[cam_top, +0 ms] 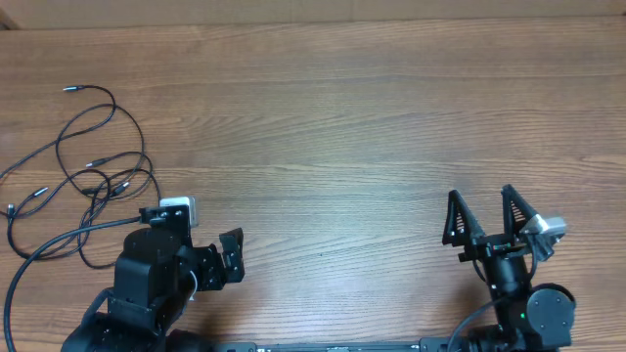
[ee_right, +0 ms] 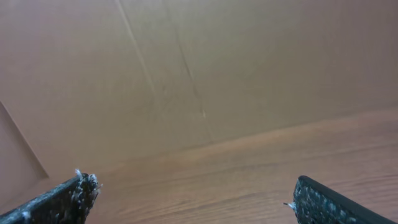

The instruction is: Untangle cables

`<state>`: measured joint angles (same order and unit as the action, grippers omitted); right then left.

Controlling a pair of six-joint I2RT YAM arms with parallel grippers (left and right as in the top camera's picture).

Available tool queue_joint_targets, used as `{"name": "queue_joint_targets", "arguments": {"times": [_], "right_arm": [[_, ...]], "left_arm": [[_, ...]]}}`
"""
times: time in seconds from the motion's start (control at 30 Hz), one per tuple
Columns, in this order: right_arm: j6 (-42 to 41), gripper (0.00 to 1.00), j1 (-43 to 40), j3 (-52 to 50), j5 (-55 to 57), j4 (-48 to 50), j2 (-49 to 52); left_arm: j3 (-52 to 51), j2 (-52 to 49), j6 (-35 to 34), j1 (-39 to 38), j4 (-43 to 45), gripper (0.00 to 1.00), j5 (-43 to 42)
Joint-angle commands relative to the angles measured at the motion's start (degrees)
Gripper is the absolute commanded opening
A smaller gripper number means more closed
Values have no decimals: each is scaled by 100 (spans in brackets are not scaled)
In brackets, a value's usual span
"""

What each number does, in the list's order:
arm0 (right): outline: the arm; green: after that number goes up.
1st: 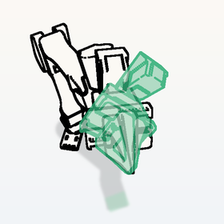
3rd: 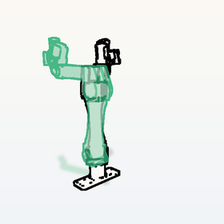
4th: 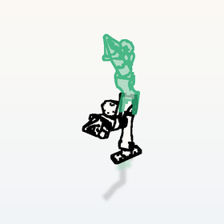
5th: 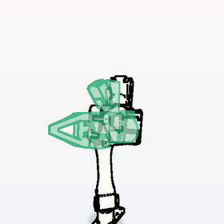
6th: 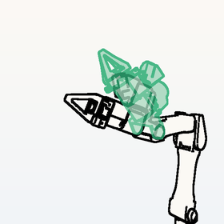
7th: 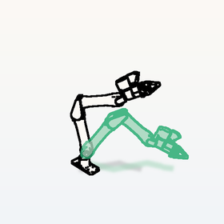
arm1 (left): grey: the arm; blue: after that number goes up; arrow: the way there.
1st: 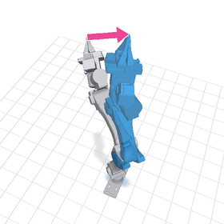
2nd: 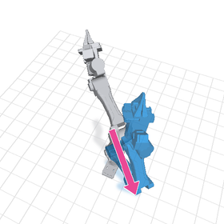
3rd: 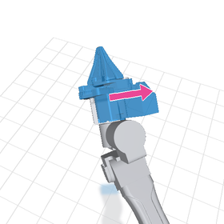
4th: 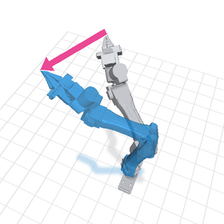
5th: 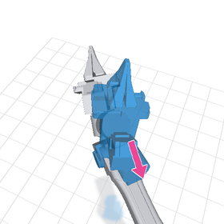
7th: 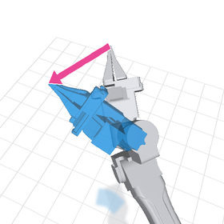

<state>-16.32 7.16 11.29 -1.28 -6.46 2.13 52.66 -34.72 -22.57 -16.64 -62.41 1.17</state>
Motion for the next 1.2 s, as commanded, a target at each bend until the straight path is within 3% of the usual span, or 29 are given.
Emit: {"name": "queue_joint_targets", "arguments": {"times": [0.0, 0.2, 0.4, 0.63, 1.17], "right_arm": [[9, 100, -11, -431, -11, 431, -201], [13, 100, -11, -1080, 269, 1770, -201], [407, 100, -9, -1086, 466, 1438, -201], [901, 100, -11, -1086, 348, 151, -201], [911, 100, -11, -1084, 291, 179, -197]], "left_arm": [[-44, 24, -79, -4, 2, 100, 74], [-44, 24, -79, -4, 2, 99, 74], [-44, 24, -79, -4, 2, 99, 74], [-44, 24, -79, -4, 2, 100, 74], [-44, 24, -79, -4, 2, 100, 74]]}}
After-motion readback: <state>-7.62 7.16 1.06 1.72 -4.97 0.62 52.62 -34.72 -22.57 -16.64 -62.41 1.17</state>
